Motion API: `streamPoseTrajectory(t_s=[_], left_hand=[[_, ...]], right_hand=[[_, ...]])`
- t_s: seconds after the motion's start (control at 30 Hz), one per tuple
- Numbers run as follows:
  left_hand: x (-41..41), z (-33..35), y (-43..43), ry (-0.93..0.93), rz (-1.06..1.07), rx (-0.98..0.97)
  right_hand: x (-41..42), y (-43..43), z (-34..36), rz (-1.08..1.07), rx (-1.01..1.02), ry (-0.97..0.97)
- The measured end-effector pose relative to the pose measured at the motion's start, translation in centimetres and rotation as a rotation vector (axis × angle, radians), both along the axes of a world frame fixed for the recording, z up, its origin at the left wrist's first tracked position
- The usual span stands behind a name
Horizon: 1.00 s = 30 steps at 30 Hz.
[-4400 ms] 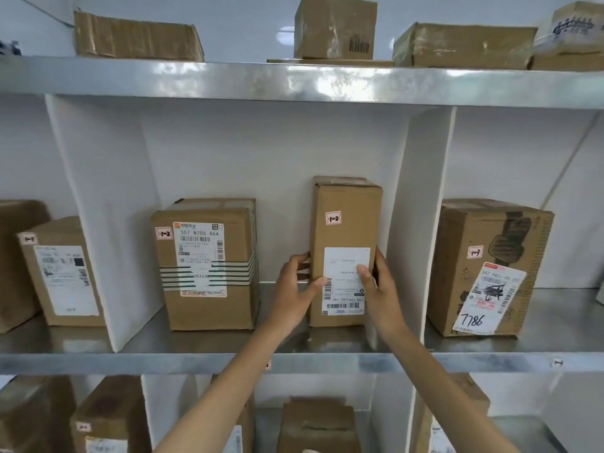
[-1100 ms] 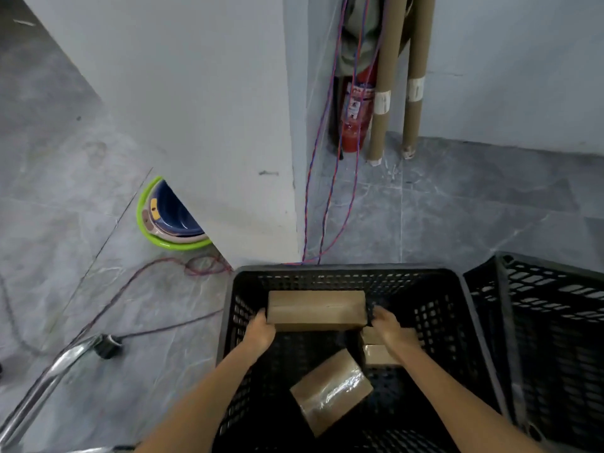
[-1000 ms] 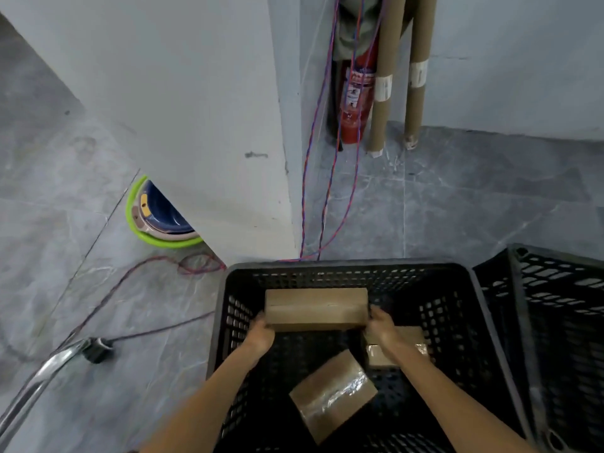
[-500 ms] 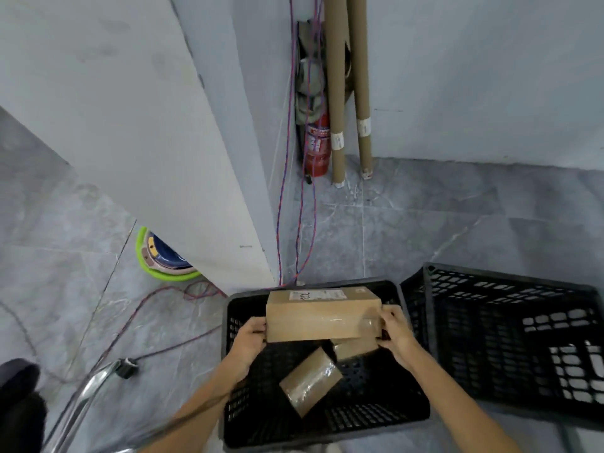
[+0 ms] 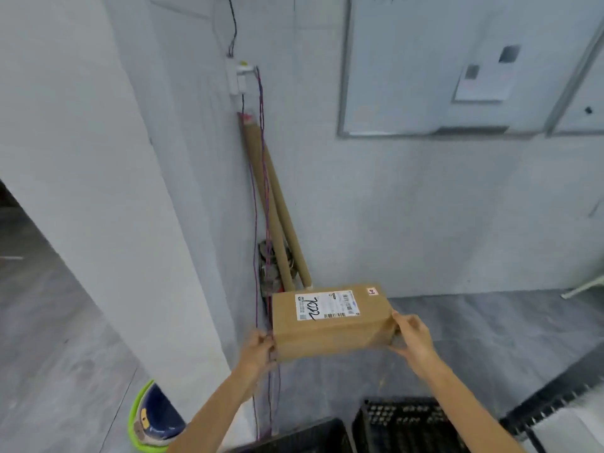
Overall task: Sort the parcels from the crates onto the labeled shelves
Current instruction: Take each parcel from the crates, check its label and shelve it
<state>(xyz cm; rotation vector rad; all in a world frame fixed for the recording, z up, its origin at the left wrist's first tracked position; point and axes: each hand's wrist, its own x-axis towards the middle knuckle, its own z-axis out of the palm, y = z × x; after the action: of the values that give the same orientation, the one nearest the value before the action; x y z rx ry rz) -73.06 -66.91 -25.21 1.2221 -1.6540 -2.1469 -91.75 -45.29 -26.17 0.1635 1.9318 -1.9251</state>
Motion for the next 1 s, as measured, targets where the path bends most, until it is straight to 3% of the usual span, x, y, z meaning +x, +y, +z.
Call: streamPoseTrajectory(t_s=[0.2, 0.4, 0.53, 0.7, 0.87, 1.0], left_hand=[[-1.9, 14.0, 1.7, 0.293, -0.041, 0.022], [-2.5, 20.8, 2.2, 0.442, -0.142, -0.079], [-2.6, 22.2, 2.7, 0.54, -0.335, -0.029], [-3.6, 22.2, 4.6, 0.536, -0.571, -0.063], [-5.6, 21.8, 7.7, 0.612, -0.601, 0.015], [-7.6, 22.0, 12.0, 0.673, -0.603, 0.044]], right_hand=[[-1.1, 2.8, 15.8, -0.042, -0.201, 0.259], [0.1, 6.8, 25.3, -0.045, -0.313, 0.524], [1.5, 9.2, 27.6, -0.033, -0.374, 0.638], [2.6, 12.1, 29.4, -0.051, -0.379, 0.745], [2.8, 14.9, 30.2, -0.085, -0.382, 0.765], [3.5, 15.6, 29.3, 0.016, -0.251, 0.681]])
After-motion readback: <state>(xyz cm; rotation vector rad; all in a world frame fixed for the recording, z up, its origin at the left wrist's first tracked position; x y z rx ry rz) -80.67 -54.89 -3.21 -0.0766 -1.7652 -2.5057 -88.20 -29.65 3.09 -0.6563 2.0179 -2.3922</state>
